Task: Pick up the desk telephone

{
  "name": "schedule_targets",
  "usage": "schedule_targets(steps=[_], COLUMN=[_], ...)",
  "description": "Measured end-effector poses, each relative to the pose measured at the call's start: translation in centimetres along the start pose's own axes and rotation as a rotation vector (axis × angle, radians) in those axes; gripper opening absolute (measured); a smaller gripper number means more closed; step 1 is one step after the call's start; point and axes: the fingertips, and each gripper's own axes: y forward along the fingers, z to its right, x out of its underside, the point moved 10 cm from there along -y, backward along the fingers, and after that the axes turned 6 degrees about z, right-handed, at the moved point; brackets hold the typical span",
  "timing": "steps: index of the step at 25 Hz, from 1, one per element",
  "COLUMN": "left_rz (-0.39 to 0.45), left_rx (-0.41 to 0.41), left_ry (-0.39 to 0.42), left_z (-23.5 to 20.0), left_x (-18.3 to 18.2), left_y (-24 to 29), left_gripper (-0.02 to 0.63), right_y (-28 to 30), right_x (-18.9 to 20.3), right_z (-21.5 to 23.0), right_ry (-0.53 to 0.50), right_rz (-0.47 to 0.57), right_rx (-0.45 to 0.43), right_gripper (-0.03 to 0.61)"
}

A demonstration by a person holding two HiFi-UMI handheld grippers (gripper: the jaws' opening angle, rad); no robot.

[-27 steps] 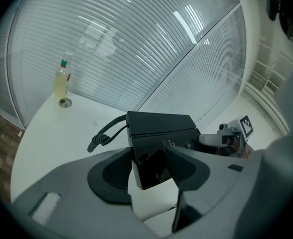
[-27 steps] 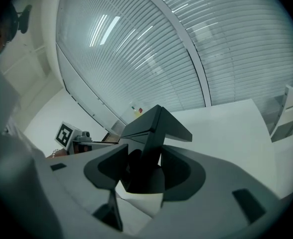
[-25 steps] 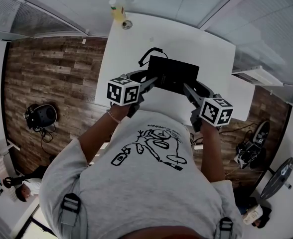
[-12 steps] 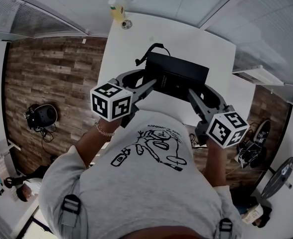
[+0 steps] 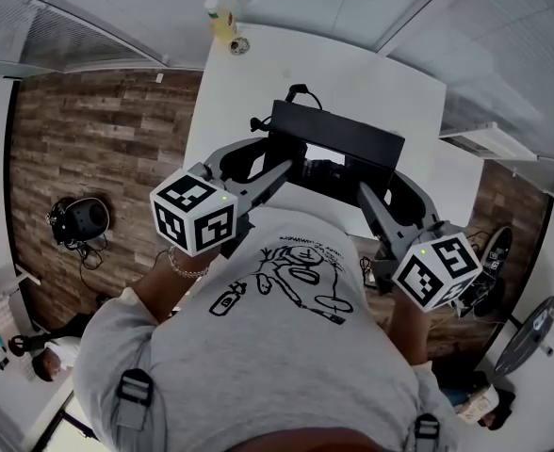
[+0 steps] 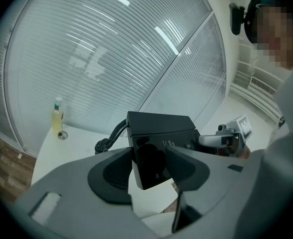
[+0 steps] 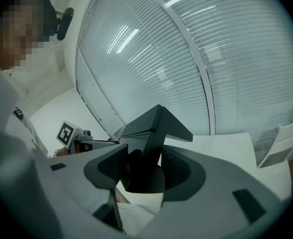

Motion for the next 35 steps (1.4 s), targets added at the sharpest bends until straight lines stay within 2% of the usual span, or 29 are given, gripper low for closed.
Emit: schedule_targets(steps=[23, 35], left_rz=[0.002, 0.002], left_rx=[-0.01, -0.01], left_ry=[-0.039, -0.034], left_z=[-0.19, -0.19], left_x=[0.34, 0.2], left_y=[0.16, 0.17], left_gripper=[0.206, 0.206], right_y=[0.14, 0.2], right_x=[0.13, 0.02], right_z=[0.2, 0.19], right_ry=[0.001, 0.0], right_rz=[-0.007, -0.003], right_rx=[0.0, 0.0], right_gripper=[0.196, 0.198])
